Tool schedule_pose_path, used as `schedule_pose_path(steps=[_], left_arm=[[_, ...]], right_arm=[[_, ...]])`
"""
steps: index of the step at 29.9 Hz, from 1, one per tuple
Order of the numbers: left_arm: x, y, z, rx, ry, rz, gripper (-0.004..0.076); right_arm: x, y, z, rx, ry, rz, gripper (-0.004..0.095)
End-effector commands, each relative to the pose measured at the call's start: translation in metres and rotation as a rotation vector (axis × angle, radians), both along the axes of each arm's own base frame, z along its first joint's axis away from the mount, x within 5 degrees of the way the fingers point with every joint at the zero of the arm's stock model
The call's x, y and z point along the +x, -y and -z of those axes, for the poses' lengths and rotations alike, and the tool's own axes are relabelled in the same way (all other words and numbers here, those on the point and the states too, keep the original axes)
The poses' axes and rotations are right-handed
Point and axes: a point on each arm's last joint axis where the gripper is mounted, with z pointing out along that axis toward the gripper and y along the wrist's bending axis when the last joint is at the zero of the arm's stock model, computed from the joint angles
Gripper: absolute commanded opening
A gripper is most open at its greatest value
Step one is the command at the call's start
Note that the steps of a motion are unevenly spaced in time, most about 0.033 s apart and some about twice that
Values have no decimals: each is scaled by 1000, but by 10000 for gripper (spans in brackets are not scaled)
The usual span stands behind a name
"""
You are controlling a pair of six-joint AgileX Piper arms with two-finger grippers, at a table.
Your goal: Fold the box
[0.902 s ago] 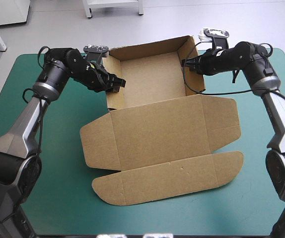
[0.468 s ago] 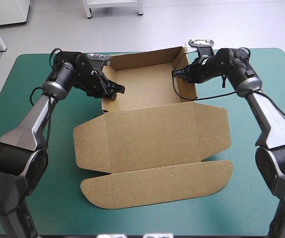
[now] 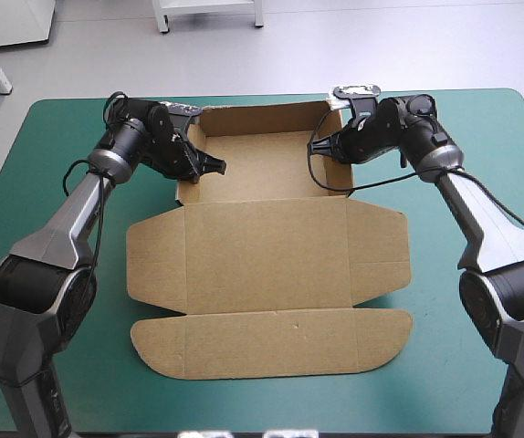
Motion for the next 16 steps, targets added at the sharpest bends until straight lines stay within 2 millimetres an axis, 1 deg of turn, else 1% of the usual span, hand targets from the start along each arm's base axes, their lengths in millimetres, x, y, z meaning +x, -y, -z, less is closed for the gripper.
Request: schedule_pose_path(steps=[1, 5, 9, 16], left_arm=[[-8, 13, -40, -88, 151, 54, -8], [-7, 19, -36, -76, 160, 51, -8], [-2, 21, -26, -76, 134, 26, -9], [6, 23, -8, -63, 90, 14, -9]], right_arm=[[-13, -6, -37, 56, 107, -49, -11], [-15, -5, -36, 55, 83, -43, -11], [-13, -4, -30, 30, 61, -34, -11], [-3, -5, 3, -31, -61, -13, -5]])
